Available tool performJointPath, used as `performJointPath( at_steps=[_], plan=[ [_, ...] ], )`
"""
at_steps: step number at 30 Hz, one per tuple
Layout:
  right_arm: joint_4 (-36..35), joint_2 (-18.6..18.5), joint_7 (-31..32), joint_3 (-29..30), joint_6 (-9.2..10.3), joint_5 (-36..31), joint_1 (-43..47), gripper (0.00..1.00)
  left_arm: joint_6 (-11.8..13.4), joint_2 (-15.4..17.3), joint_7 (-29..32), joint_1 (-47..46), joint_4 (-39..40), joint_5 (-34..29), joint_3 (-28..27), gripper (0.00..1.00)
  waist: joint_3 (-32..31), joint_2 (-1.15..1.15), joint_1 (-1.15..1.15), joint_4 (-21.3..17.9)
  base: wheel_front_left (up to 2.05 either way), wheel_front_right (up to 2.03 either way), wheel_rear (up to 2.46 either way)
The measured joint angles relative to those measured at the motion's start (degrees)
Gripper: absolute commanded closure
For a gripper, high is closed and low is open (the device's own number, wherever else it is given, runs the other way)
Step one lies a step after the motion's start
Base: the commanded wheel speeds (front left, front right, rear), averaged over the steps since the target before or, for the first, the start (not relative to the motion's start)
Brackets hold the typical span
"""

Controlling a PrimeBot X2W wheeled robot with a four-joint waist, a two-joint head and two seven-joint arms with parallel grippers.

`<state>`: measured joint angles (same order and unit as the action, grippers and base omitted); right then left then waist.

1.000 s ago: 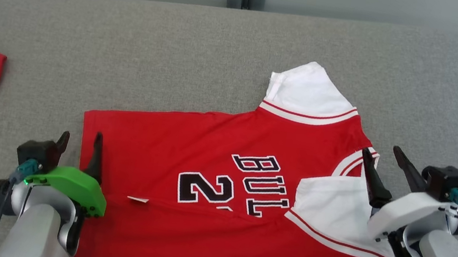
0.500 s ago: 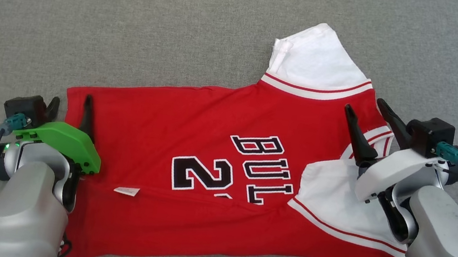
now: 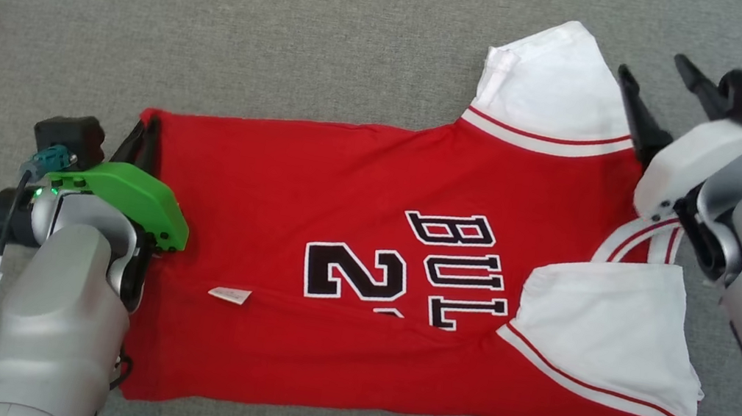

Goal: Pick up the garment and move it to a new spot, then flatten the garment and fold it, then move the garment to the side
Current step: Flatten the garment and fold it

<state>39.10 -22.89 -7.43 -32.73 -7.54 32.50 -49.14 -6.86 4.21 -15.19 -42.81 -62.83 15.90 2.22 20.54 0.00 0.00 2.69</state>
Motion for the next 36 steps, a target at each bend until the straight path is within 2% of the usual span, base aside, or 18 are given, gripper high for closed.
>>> performJointPath(
  at_steps=[3,10,16,22,23,24,25,30,36],
  plan=[
    [4.2,-0.3,5.0,0.6,0.00,2.1,-5.5,0.00,-0.3,-0.6,0.1,-0.6,3.6,-0.7,2.2,1.00,1.2,0.00,0.00,1.8,0.00,0.00,0.00],
    [10.1,-0.6,13.7,-0.7,0.00,5.2,-11.1,0.00,-0.5,-1.2,0.1,-0.6,8.9,1.3,7.3,1.00,3.4,0.00,0.00,5.8,0.00,0.00,0.00],
    [14.2,-1.2,16.5,-1.2,0.00,5.7,-15.0,0.00,-0.5,-1.3,0.1,-0.5,12.3,6.6,14.3,1.00,5.9,0.00,0.00,8.6,0.00,0.00,0.00],
    [16.8,-0.7,18.8,-2.7,0.07,5.3,-17.3,0.00,0.6,-1.3,0.0,-0.5,13.8,9.6,17.9,1.00,7.9,0.00,0.00,10.6,0.00,0.00,0.00],
    [16.7,-0.6,19.0,-3.1,0.08,5.4,-17.4,0.41,0.8,-1.4,0.0,-0.5,13.9,9.9,18.3,1.00,8.2,0.00,0.00,10.8,0.00,0.00,0.00],
    [16.7,-0.7,18.9,-3.1,0.08,5.6,-17.6,0.66,1.0,-1.3,0.0,-0.6,14.0,10.0,18.5,1.00,8.4,0.00,0.00,10.9,0.00,0.00,0.00],
    [16.7,-0.9,18.5,-3.2,0.07,5.5,-17.9,1.00,1.4,-1.3,0.0,-0.6,14.0,10.2,18.7,1.00,8.5,0.00,0.00,10.9,0.00,0.00,0.00],
    [17.7,-1.4,15.2,-3.9,-0.01,4.5,-18.4,1.00,2.0,-1.3,0.0,-0.8,13.5,10.3,18.9,1.00,8.2,0.00,0.00,10.1,0.00,0.00,0.00],
    [19.0,-2.1,7.8,-3.2,-0.01,2.4,-20.3,1.00,2.4,-1.4,0.0,-2.5,12.3,10.0,17.4,1.00,7.5,0.00,0.00,9.2,0.00,0.00,0.00]
  ],
)
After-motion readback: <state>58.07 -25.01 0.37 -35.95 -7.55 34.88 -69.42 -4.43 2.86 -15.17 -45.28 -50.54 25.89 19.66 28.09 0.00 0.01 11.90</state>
